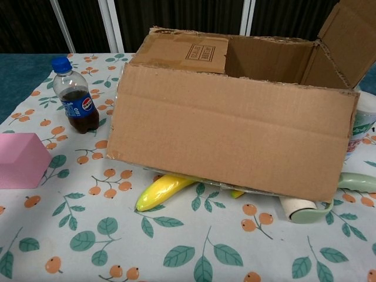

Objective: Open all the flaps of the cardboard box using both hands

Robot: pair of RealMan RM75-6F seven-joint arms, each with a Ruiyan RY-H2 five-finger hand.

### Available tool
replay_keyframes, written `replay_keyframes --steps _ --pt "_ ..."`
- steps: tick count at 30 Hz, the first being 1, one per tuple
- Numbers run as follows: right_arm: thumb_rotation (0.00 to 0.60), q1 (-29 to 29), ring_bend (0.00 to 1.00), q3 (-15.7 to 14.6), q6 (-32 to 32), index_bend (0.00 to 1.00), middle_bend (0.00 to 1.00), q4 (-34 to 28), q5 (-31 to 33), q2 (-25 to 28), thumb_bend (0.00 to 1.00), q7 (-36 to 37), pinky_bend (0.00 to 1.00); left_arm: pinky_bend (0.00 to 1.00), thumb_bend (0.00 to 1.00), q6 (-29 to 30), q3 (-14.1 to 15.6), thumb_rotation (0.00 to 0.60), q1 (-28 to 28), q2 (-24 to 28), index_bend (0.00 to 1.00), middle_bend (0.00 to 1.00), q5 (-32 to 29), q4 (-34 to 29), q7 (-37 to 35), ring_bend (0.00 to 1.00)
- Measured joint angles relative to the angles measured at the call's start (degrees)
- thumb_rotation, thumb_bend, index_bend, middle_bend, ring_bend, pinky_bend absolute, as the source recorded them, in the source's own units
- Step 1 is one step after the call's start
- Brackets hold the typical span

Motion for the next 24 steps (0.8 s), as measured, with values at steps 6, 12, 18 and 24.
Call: replay_keyframes --steps 6,12,18,24 --pt "0.600 -3.12 0.20 -1.17 1.51 0.35 0.30 0.64 -0.38 -0.20 0.72 1.01 0.25 0.05 0.15 -0.38 0.21 0.600 -0.07 -0.05 0.00 0.00 -0.04 0.04 0.52 0.00" --pt "0.600 -6.17 0.20 -1.91 3.93 0.34 0.30 2.14 0.09 -1.63 0.72 2.16 0.25 0.05 0.15 -0.68 0.28 0.600 -0.13 -0.11 0.00 0.00 -0.32 0.13 0.86 0.00" --pt "0.600 -7.86 0.19 -2.01 5.48 0.30 0.27 3.23 0.70 -2.67 0.70 3.10 0.25 0.05 0.15 -0.90 0.42 0.600 -0.20 -0.25 0.00 0.00 -0.36 0.20 1.38 0.00" --pt "0.600 -9.75 0.17 -1.40 9.39 0.25 0.22 3.23 2.14 -4.45 0.67 4.94 0.25 0.05 0.15 -1.35 0.58 0.600 -0.38 -0.37 0.00 0.00 -0.40 0.49 2.02 0.00"
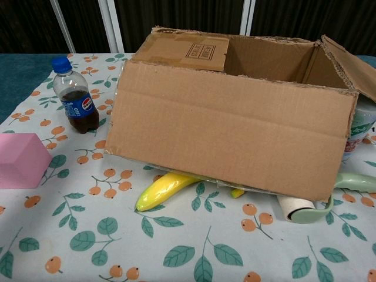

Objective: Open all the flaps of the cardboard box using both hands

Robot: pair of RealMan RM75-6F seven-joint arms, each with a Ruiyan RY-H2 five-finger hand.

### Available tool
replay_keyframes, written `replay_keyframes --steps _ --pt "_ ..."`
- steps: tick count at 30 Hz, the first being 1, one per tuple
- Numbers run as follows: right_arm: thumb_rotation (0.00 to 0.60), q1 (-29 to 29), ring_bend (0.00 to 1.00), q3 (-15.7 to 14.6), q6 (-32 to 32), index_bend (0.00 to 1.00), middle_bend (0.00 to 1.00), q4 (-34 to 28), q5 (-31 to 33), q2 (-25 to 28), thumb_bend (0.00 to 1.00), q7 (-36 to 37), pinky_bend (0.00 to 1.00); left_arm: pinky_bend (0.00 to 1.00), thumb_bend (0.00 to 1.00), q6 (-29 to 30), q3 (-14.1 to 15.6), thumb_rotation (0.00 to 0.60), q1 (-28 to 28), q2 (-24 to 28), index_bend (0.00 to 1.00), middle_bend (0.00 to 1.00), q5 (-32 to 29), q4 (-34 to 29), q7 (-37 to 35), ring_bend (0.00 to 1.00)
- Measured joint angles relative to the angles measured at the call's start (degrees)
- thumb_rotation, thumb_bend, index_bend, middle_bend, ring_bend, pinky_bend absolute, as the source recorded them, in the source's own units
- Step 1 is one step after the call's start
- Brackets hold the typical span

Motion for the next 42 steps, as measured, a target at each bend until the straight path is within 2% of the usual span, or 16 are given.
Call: replay_keyframes --steps 4,9,13,18,20,24,29,33,36,42 --pt "0.600 -1.95 0.14 0.48 4.31 0.18 0.15 -0.39 1.67 -2.52 0.59 1.44 0.24 0.05 0.15 -0.43 -0.03 0.600 -0.27 -0.12 0.00 0.00 -0.25 0.19 0.39 0.00" --pt "0.600 -5.71 0.08 0.75 12.44 0.02 0.04 -0.81 3.89 -8.20 0.37 2.51 0.23 0.05 0.15 -1.60 -0.82 0.600 -1.53 0.04 0.00 0.00 -0.63 0.73 1.18 0.00" --pt "0.600 -9.37 0.03 0.58 19.33 0.00 0.00 -0.90 5.03 -13.25 0.27 2.73 0.23 0.05 0.15 -3.46 -1.51 0.600 -2.83 0.28 0.00 0.00 -1.67 1.16 1.75 0.00" --pt "0.600 -14.01 0.01 0.03 27.29 0.00 0.00 -0.07 4.91 -19.67 0.26 3.22 0.23 0.05 0.16 -6.81 -2.52 0.600 -5.44 0.52 0.00 0.00 -3.23 1.71 3.60 0.00" --pt "0.600 -15.48 0.01 -0.24 29.78 0.00 0.00 0.87 4.21 -21.83 0.26 3.67 0.23 0.05 0.21 -8.38 -3.04 0.600 -6.87 0.68 0.00 0.00 -3.50 1.93 4.39 0.00" --pt "0.600 -18.54 0.01 -1.20 34.37 0.00 0.00 4.89 1.89 -26.75 0.27 4.80 0.23 0.06 0.37 -12.31 -4.20 0.600 -10.02 1.62 0.00 0.00 -3.67 1.94 4.74 0.00" --pt "0.600 -20.41 0.01 -2.16 36.43 0.00 0.00 10.98 -1.29 -31.22 0.32 7.07 0.23 0.18 0.53 -20.32 -6.22 0.600 -16.41 3.78 0.03 0.04 -3.34 2.13 4.16 0.06" --pt "0.600 -21.43 0.01 -2.71 37.75 0.00 0.00 17.98 -4.43 -35.08 0.33 10.35 0.23 0.20 0.60 -26.61 -7.89 0.600 -22.71 4.49 0.07 0.06 -2.44 3.73 4.19 0.06" --pt "0.600 -21.87 0.01 -2.69 38.00 0.00 0.00 20.95 -5.39 -36.68 0.34 12.94 0.23 0.20 0.66 -31.16 -8.87 0.600 -27.20 4.52 0.09 0.08 -1.63 5.37 4.31 0.07" --pt "0.600 -22.48 0.01 -1.61 38.09 0.00 0.00 24.32 -6.27 -38.62 0.36 17.24 0.23 0.28 0.81 -38.86 -9.86 0.600 -35.62 2.81 0.16 0.16 0.33 9.56 4.55 0.13"
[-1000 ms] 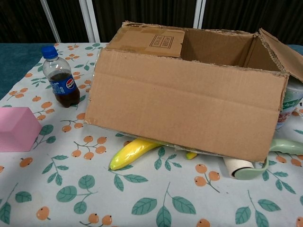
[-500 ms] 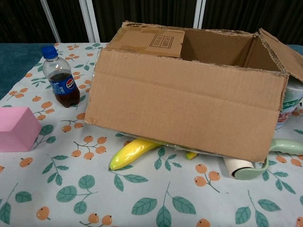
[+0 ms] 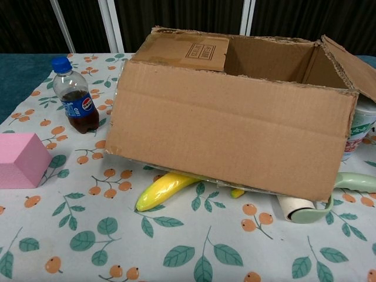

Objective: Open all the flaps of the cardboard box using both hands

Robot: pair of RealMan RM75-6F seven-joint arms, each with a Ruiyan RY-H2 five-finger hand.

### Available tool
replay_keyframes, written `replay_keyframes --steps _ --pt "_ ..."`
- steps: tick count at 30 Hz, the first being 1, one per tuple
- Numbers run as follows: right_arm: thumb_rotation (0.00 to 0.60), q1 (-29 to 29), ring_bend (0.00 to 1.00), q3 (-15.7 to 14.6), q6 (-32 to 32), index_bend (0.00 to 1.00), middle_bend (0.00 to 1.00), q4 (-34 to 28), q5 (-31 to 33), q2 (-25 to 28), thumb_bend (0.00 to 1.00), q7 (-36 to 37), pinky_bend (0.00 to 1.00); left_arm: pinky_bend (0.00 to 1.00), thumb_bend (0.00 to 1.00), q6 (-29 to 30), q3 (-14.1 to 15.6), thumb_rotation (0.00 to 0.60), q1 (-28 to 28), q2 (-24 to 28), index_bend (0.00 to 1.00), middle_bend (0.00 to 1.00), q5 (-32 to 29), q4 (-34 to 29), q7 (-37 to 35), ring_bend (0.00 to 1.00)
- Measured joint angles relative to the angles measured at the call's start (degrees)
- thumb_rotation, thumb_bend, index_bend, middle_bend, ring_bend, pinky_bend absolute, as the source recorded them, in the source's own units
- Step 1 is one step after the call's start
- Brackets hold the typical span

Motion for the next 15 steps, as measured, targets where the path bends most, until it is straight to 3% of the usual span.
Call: replay_keyframes --steps 7,15 --pt "0.600 -0.38 0.02 0.75 -1.98 0.00 0.00 0.79 0.60 -0.79 0.36 1.84 0.23 0.32 0.87 -9.15 -0.10 0.600 -10.02 -4.56 0.21 0.22 2.08 6.30 -1.20 0.18" --pt "0.600 -0.58 0.01 1.50 -4.31 0.00 0.00 0.99 1.66 -1.01 0.36 3.58 0.23 0.34 0.91 -16.79 1.26 0.600 -20.73 -14.35 0.23 0.24 3.89 15.85 -2.96 0.20"
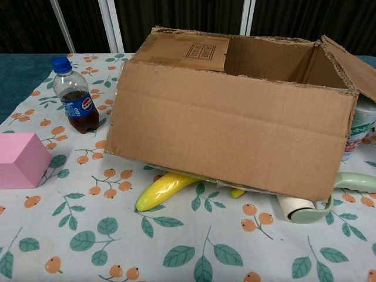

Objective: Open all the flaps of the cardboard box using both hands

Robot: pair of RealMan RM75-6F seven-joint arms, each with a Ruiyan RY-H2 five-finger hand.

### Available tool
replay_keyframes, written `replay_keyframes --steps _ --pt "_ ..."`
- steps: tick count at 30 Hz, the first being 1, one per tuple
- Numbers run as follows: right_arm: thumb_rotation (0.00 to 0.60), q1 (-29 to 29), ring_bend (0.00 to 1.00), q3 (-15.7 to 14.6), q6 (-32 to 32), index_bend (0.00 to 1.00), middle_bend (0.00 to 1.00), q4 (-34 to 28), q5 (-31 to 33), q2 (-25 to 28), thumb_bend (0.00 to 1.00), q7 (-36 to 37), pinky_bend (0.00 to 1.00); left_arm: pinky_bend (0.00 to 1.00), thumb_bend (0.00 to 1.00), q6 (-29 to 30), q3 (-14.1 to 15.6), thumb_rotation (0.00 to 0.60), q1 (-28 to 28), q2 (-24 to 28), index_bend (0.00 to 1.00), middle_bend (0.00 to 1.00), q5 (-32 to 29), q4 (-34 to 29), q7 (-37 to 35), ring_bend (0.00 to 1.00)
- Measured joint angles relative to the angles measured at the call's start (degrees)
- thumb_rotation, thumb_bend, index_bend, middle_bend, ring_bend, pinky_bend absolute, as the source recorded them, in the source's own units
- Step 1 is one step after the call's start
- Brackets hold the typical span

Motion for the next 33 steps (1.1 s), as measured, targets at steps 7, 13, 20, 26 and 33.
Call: replay_keyframes --steps 7,13,20,26,33 --pt "0.600 -0.21 0.02 0.44 -0.94 0.00 0.00 -0.10 -0.01 -0.03 0.36 0.84 0.23 0.35 0.92 -2.68 1.87 0.600 -5.44 -6.44 0.23 0.24 1.00 5.89 -2.22 0.20" --pt "0.600 -0.30 0.01 0.67 -1.53 0.00 0.00 -0.18 -0.03 -0.11 0.36 1.22 0.23 0.35 0.92 -3.64 3.36 0.600 -8.47 -10.21 0.23 0.25 1.40 9.54 -4.12 0.20" --pt "0.600 -0.38 0.01 0.90 -2.54 0.00 0.00 -0.41 0.19 -0.09 0.36 1.39 0.23 0.35 0.93 -4.90 4.68 0.600 -11.66 -14.06 0.24 0.25 1.31 13.12 -5.37 0.20" --pt "0.600 -0.48 0.01 1.13 -3.04 0.00 0.00 -0.47 0.25 -0.06 0.37 1.82 0.23 0.36 0.94 -5.47 5.69 0.600 -13.83 -16.39 0.28 0.31 0.84 15.48 -6.37 0.24" --pt "0.600 -0.64 0.01 1.42 -3.47 0.00 0.00 -0.58 0.32 0.00 0.38 2.32 0.23 0.42 0.96 -5.07 7.33 0.600 -14.59 -17.05 0.39 0.44 0.95 15.78 -7.01 0.35"
